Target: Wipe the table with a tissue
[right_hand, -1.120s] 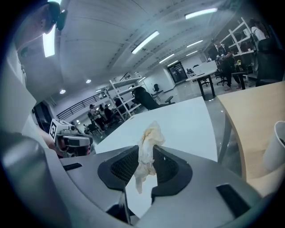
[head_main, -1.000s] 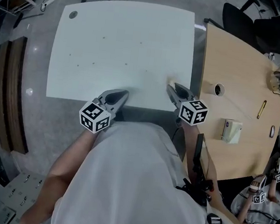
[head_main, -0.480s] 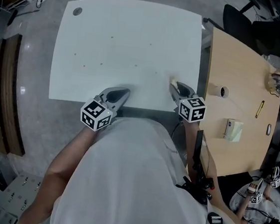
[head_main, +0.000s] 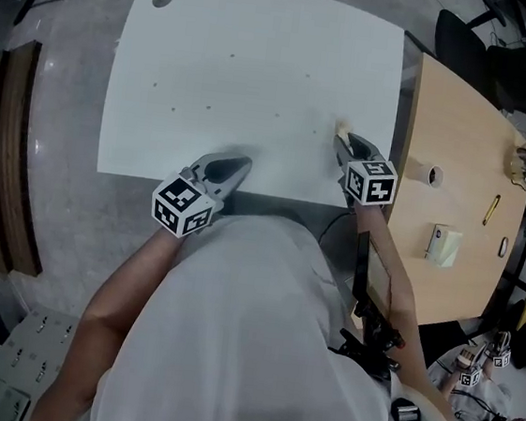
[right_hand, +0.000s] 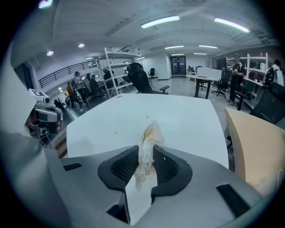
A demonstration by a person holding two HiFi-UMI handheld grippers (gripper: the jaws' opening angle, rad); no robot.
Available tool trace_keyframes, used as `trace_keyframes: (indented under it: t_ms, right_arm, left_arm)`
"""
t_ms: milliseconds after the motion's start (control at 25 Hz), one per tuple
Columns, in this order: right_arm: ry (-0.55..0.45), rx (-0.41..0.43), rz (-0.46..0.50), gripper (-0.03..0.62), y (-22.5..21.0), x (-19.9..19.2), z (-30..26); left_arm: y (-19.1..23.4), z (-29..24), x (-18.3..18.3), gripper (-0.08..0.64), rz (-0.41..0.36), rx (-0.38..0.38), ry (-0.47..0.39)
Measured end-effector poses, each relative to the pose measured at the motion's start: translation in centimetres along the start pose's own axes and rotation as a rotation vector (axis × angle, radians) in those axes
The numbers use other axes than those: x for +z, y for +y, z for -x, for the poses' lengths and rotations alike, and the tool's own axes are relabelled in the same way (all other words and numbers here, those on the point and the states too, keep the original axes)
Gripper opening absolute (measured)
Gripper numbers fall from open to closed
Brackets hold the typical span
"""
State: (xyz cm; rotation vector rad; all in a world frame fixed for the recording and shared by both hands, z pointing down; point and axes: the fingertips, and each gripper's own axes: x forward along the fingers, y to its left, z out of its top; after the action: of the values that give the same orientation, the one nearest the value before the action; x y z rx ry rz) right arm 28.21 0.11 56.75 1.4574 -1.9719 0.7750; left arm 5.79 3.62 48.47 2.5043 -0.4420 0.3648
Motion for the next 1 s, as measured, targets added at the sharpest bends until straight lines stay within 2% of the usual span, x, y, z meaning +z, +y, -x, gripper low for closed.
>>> trace_keyframes:
  t_ms: [160, 280, 560, 800, 1000]
  right_arm:
    - [0.068, -0.006, 0.097, 0.103, 0.5, -0.4, -2.0]
    - [0.12, -0.01, 0.128, 0.103, 0.5, -1.4, -2.6]
    - [0.151, -0.026, 0.121, 0.101, 0.9, -1.8, -3.9]
    - [0.167, -0.054, 0.164, 0.1, 1.1, -2.1, -4.0]
    - [0.172, -0.05, 0.136, 0.097, 2.2, -2.5, -4.5]
  left_arm:
    - [0.8, 1.3, -0.5, 0.008, 0.013, 0.02, 0.005]
    - [0.8, 1.7, -1.1, 0.008, 0.022, 0.021, 0.016]
    - [1.7, 3.0, -1.2, 0.008, 0.027, 0.037, 0.017]
    - [1.4, 3.0, -1.2, 0.008, 0.023, 0.039, 0.007]
    - [1.5, 3.3, -1.0, 0.008, 0.015, 0.036, 0.0]
